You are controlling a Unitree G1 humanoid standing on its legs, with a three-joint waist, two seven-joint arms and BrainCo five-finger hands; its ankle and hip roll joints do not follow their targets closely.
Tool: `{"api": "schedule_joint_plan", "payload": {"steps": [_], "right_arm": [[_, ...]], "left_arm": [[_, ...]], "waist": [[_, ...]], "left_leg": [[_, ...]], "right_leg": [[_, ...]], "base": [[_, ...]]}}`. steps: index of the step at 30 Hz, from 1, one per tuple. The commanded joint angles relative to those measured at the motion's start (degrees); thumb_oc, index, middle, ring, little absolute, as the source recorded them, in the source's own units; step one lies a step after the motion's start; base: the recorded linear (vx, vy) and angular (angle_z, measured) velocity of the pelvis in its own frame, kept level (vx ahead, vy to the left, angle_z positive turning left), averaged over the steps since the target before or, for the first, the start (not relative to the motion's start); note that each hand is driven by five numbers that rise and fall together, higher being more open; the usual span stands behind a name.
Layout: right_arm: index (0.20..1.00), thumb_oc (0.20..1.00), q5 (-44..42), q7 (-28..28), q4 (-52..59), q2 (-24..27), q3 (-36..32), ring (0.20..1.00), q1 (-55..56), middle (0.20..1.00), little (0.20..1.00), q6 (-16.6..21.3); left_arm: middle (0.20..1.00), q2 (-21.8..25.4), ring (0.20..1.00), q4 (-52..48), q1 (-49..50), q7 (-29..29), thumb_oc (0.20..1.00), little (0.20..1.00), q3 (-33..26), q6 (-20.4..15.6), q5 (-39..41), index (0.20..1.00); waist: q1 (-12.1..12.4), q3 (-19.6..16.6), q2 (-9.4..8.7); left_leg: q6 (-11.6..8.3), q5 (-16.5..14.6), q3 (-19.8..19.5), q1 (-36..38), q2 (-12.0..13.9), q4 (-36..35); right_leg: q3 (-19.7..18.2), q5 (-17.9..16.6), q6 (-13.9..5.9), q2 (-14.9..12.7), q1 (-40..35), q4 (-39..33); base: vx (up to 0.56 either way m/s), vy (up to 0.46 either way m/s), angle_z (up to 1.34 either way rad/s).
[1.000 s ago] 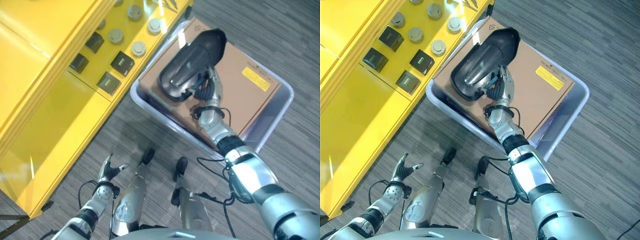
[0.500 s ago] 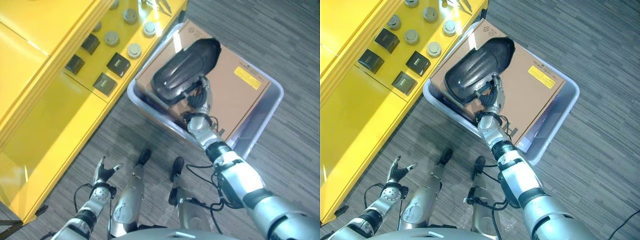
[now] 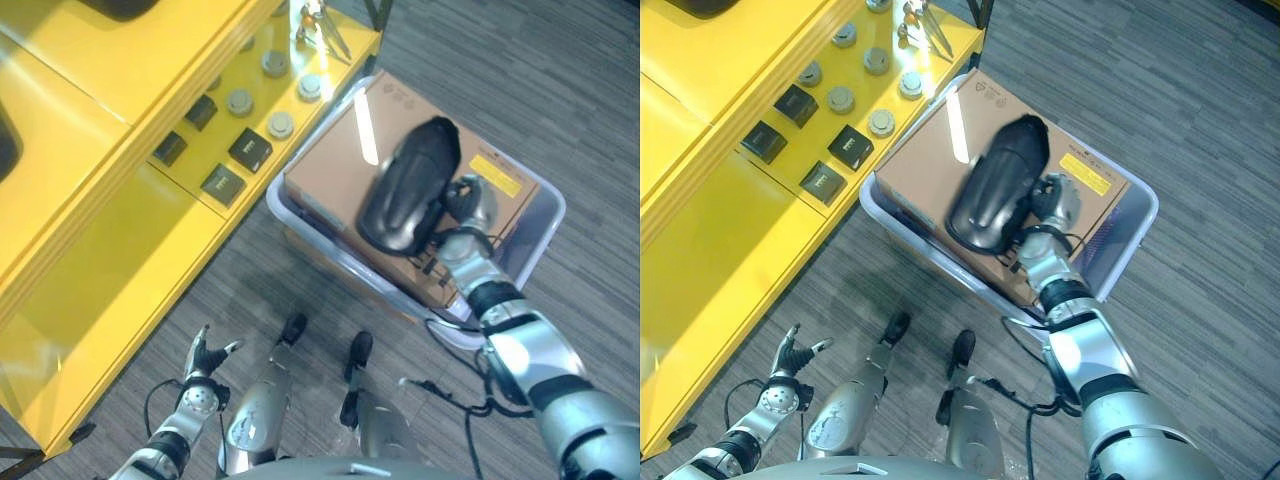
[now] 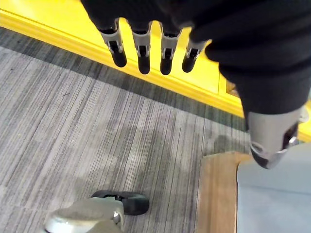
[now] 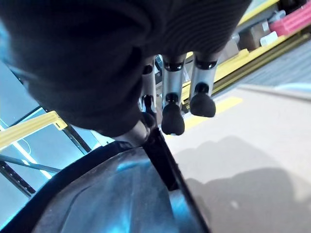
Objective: Move parts from the plastic box to the shelf.
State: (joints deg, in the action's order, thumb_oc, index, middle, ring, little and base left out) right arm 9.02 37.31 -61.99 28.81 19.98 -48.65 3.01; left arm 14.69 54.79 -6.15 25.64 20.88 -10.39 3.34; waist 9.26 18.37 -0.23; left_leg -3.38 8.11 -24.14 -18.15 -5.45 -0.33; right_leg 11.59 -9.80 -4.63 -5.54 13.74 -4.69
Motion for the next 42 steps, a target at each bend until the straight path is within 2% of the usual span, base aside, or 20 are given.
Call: {"api": "schedule_joint_plan", "payload": {"steps": [1,4,8,9,14,17,18,19,20,24,35,42], "right_arm": [[0.2,0.2,5.15,-3.03,-0.27,3.91,4.49,0.2,0.11,0.2,0.2,0.5],[0.2,0.2,6.71,-5.45,0.1,6.36,6.39,0.2,0.09,0.2,0.2,0.8],[0.2,0.2,8.68,-8.03,2.47,8.03,7.6,0.2,1.28,0.2,0.2,0.88],[0.2,0.2,8.41,-7.81,2.02,7.82,6.86,0.2,1.52,0.2,0.2,0.95],[0.2,0.2,7.2,-6.85,5.92,6.29,4.53,0.2,2.21,0.2,0.2,1.21],[0.2,0.2,2.02,-5.72,5.49,2.79,0.57,0.2,2.78,0.2,0.2,1.68],[0.58,0.58,0.68,-5.05,5.21,1.41,-0.26,0.58,2.72,0.58,0.58,1.72],[1.0,1.0,-0.34,-4.66,4.17,0.6,-0.8,1.0,2.51,1.0,1.0,1.75],[1.0,1.0,-4.62,-3.02,1.33,-2.17,-3.25,1.0,1.4,1.0,1.0,2.2],[1.0,1.0,-8.6,0.66,-0.6,-4.61,-5.93,1.0,-0.22,1.0,1.0,2.92],[1.0,1.0,-8.75,0.96,-7.86,-2.73,-4.36,1.0,-4.16,1.0,1.0,1.84],[1.0,1.0,-10.64,-0.05,-12.61,-5.48,-4.54,1.0,-4.08,1.0,1.0,0.6]], "left_arm": [[1.0,1.54,1.0,1.06,1.37,-0.47,1.0,1.0,-1.75,-1.73,0.94,1.0],[1.0,2.9,1.0,-1.66,2.38,-1.12,1.0,1.0,-3.03,-2.23,1.52,1.0],[1.0,6.11,1.0,-10.99,3.07,-2.49,1.0,1.0,-4.25,-2.93,2.04,1.0],[1.0,7.04,1.0,-14.66,2.61,-3.05,1.0,1.0,-4.19,-3.26,2.02,1.0],[1.0,8.0,1.0,-20.51,2.02,-3.69,1.0,1.0,-4.37,-3.24,2.35,1.0],[1.0,8.03,1.0,-23.57,1.54,-4.11,1.0,1.0,-3.7,-3.06,2.89,1.0],[1.0,8.03,1.0,-24.01,1.58,-4.22,1.0,1.0,-3.51,-3.0,3.23,1.0],[1.0,7.95,1.0,-24.31,1.39,-4.46,1.0,1.0,-2.97,-2.86,3.24,1.0],[1.0,7.57,1.0,-24.35,1.19,-4.68,1.0,1.0,-1.79,-2.36,3.43,1.0],[1.0,6.59,1.0,-23.47,1.87,-4.76,1.0,1.0,0.19,-1.35,3.23,1.0],[1.0,4.77,1.0,-18.04,1.13,-4.37,1.0,1.0,3.38,-0.7,1.97,1.0],[1.0,2.77,1.0,-15.27,-0.76,-2.91,1.0,1.0,4.27,-0.29,2.51,1.0]], "waist": [[0.08,-2.69,-1.31],[-0.06,-4.01,-1.82],[-0.38,-6.34,-2.5],[-0.5,-7.17,-2.56],[-0.91,-8.44,-2.76],[-1.12,-8.9,-2.6],[-1.15,-8.92,-2.68],[-1.22,-8.81,-2.63],[-1.09,-8.55,-2.41],[-0.83,-7.65,-1.71],[0.31,-5.44,-0.49],[0.66,-4.04,0.01]], "left_leg": [[0.4,-1.43,3.81,-0.63,0.9,-3.32],[0.37,-1.99,4.11,0.45,1.15,-3.1],[0.39,-3.01,4.64,2.86,1.62,-2.77],[0.45,-3.51,4.87,3.65,1.75,-2.47],[0.64,-4.2,5.84,5.05,2.3,-2.33],[0.82,-4.56,6.4,5.54,2.63,-2.18],[0.87,-4.62,6.56,5.46,2.72,-2.09],[0.86,-4.62,6.69,5.38,2.75,-2.02],[0.92,-4.54,7.08,5.15,2.9,-2.1],[0.95,-4.09,7.34,4.38,2.86,-2.37],[0.65,-2.86,6.58,2.01,2.22,-2.87],[0.68,-2.32,6.43,1.45,1.98,-3.41]], "right_leg": [[-1.94,5.94,-4.97,-4.11,-4.0,0.01],[-1.86,6.35,-5.01,-4.0,-5.17,0.11],[-1.75,7.3,-4.79,-4.01,-7.51,0.44],[-1.7,7.73,-4.71,-3.93,-8.13,0.69],[-2.46,8.19,-4.57,-3.6,-8.79,0.91],[-3.09,8.45,-4.41,-3.37,-8.8,1.21],[-3.43,8.5,-4.36,-3.29,-8.55,1.39],[-3.64,8.45,-4.29,-3.21,-8.33,1.47],[-4.15,8.19,-4.2,-3.05,-7.8,1.39],[-4.64,7.56,-4.25,-2.97,-6.8,0.9],[-4.41,6.82,-4.31,-3.15,-5.07,0.22],[-4.34,6.48,-4.31,-3.2,-4.64,0.0]], "base": [[0.02,-0.035,-0.01],[0.03,-0.029,0.0],[0.05,-0.05,-0.01],[0.03,-0.035,-0.02],[0.01,-0.013,-0.04],[0.0,-0.012,-0.21],[-0.02,-0.006,-0.07],[-0.02,-0.001,-0.04],[-0.01,0.003,-0.06],[-0.01,0.014,-0.17],[0.0,0.005,0.0],[0.02,0.009,0.06]]}}
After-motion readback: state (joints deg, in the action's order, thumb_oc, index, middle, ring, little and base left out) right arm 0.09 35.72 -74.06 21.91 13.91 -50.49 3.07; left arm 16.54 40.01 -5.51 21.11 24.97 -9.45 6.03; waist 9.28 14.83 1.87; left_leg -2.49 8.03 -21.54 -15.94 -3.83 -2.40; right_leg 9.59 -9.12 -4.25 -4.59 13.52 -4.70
